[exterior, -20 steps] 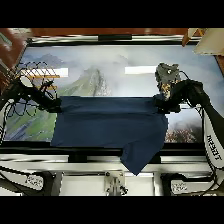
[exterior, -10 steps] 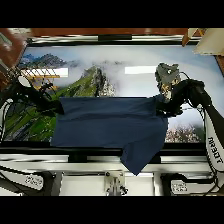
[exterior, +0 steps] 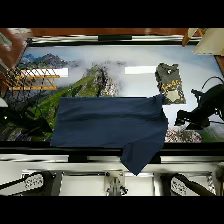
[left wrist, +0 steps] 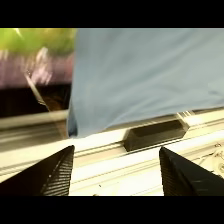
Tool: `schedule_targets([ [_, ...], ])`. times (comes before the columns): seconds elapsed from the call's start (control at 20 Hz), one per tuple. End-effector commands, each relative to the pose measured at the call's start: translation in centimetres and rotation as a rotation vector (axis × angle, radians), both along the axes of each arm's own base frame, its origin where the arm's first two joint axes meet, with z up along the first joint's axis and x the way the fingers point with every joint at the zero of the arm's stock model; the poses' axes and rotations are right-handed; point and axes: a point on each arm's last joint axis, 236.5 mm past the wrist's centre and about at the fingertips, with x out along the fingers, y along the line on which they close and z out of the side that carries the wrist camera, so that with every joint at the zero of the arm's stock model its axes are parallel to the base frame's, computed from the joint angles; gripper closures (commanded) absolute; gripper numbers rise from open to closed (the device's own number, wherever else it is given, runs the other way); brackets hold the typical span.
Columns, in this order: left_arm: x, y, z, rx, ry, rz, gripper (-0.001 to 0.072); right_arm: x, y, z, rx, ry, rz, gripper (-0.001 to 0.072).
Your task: Fold the shirts.
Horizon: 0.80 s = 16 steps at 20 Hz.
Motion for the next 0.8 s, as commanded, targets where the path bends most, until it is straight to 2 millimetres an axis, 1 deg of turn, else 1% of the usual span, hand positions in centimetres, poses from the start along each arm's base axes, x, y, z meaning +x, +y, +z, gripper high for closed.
schedule_targets([
  [0.0,-2.8,-0.3,-2.0,-0.062,-0.034,0.067,0.0102,-2.3,0.9,0.1,0.102,-0.006,-0.048,0.0091],
  [0.1,-2.3,0.1,-2.7,-0.046,-0.054,0.079,0.0102,-2.1,1.1,0.0,0.107,-0.01,-0.047,0.0091],
  [0.2,-1.9,0.0,-3.5,-0.038,-0.056,0.077,0.0102,-1.4,1.3,0.0,0.115,-0.039,-0.055,0.0091],
  [0.4,-2.3,-1.7,-5.3,-0.056,0.001,0.023,0.0102,-0.6,1.2,0.0,0.111,-0.072,-0.063,0.0091],
  [0.5,-1.7,-2.2,-6.0,-0.039,-0.01,0.018,0.0102,-0.6,1.2,0.0,0.111,-0.071,-0.062,0.0091],
  [0.6,-0.9,-3.6,-6.0,-0.058,-0.032,0.018,0.0118,-0.8,1.2,0.0,0.113,-0.066,-0.061,0.0091],
  [0.65,-0.9,-4.1,-6.0,-0.063,-0.028,0.004,0.0143,-0.8,1.2,-0.1,0.11,-0.064,-0.06,0.0091],
  [0.7,-1.1,-4.5,-6.1,-0.064,-0.018,-0.007,0.0291,-0.9,1.0,-0.2,0.104,-0.06,-0.059,0.0091],
  [0.75,-1.2,-4.8,-6.2,-0.065,-0.005,-0.007,0.0418,-1.4,1.0,-0.6,0.1,-0.043,-0.054,0.0091],
])
